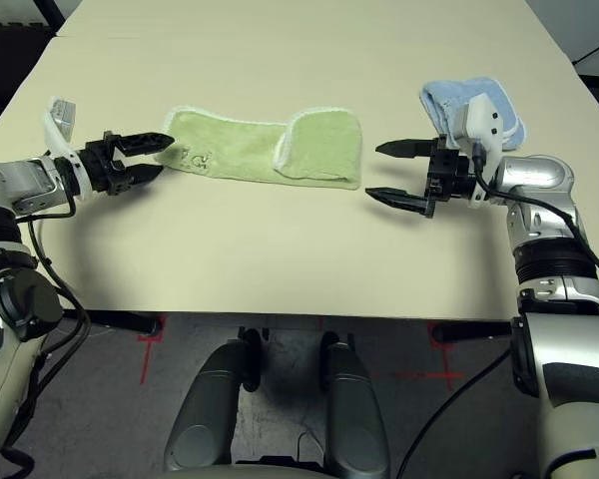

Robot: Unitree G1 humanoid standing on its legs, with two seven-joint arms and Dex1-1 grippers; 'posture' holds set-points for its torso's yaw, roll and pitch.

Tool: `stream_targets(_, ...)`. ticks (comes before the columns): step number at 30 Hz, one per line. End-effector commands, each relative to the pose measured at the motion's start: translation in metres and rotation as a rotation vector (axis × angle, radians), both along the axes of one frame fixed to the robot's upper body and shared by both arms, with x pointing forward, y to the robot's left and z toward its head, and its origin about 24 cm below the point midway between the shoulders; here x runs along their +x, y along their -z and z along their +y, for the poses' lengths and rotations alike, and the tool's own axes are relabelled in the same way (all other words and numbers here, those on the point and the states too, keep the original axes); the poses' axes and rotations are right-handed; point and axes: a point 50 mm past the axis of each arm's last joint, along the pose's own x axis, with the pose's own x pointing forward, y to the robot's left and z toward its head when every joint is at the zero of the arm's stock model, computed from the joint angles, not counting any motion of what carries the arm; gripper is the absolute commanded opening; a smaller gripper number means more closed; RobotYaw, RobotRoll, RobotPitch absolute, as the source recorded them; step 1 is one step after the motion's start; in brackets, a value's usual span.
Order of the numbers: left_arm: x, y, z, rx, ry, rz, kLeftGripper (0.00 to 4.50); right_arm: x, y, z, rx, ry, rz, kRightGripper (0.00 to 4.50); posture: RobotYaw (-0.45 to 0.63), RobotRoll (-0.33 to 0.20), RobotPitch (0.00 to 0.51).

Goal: Fold the towel and set it aside.

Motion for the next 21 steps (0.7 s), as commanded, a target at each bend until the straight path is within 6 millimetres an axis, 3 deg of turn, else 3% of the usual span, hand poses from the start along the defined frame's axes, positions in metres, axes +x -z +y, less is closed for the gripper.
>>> stream_targets(1,0.005,0.005,-0.001,0.017,-0.036,0.01,4.5,-0.002,0.0,-0.003,-0.016,0.004,0.001,4.48,0.02,0.0,0.263)
stream_targets(2,0.006,0.005,-0.001,0.023,-0.044,0.007,4.5,-0.002,0.0,-0.002,-0.016,0.004,0.001,4.48,0.02,0.0,0.263)
stream_targets(5,0.007,0.006,0.0,0.034,-0.058,0.003,3.55,-0.003,0.0,-0.003,-0.017,0.005,0.001,4.5,0.02,0.0,0.263)
stream_targets(14,0.007,0.01,0.003,0.051,-0.079,0.004,0.14,-0.003,0.0,-0.002,-0.022,0.003,-0.001,4.5,0.02,0.0,0.254)
stream_targets(21,-0.01,0.01,0.023,0.12,-0.073,0.0,0.06,-0.002,0.0,-0.002,-0.022,0.002,0.002,4.5,0.03,0.0,0.251)
